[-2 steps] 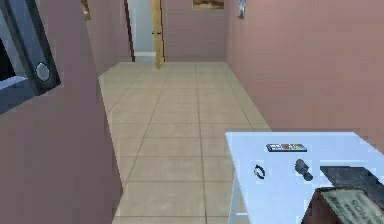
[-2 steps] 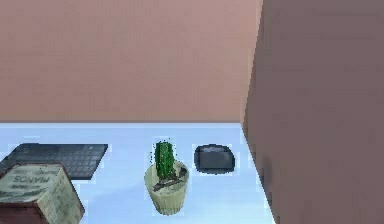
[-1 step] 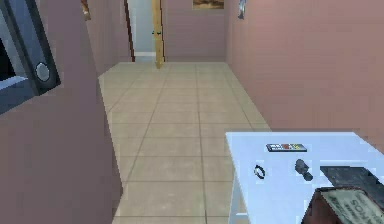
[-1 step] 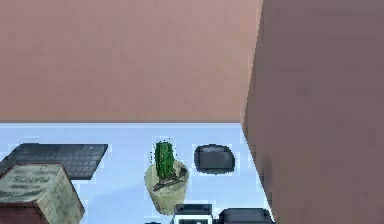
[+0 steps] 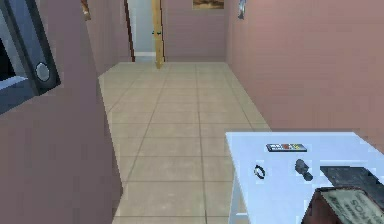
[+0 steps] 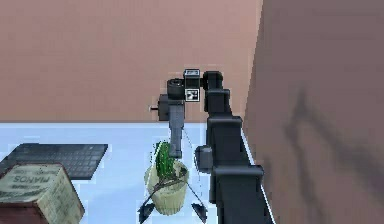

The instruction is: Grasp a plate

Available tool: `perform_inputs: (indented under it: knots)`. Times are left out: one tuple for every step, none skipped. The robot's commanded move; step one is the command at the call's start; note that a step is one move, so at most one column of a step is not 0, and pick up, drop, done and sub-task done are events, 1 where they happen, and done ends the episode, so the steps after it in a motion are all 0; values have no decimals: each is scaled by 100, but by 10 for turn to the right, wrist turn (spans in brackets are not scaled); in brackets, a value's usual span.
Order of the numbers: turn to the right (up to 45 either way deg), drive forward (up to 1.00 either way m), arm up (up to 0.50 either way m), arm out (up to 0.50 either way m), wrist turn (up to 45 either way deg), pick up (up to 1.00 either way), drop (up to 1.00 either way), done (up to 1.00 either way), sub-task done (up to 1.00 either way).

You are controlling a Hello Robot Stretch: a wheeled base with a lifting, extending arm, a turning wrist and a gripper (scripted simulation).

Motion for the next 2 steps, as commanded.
perform_inputs:
  knots:
    - [0, 0, 0, 0, 450, 0, 0, 0, 0]
    - [0, 0, 0, 0, 450, 0, 0, 0, 0]
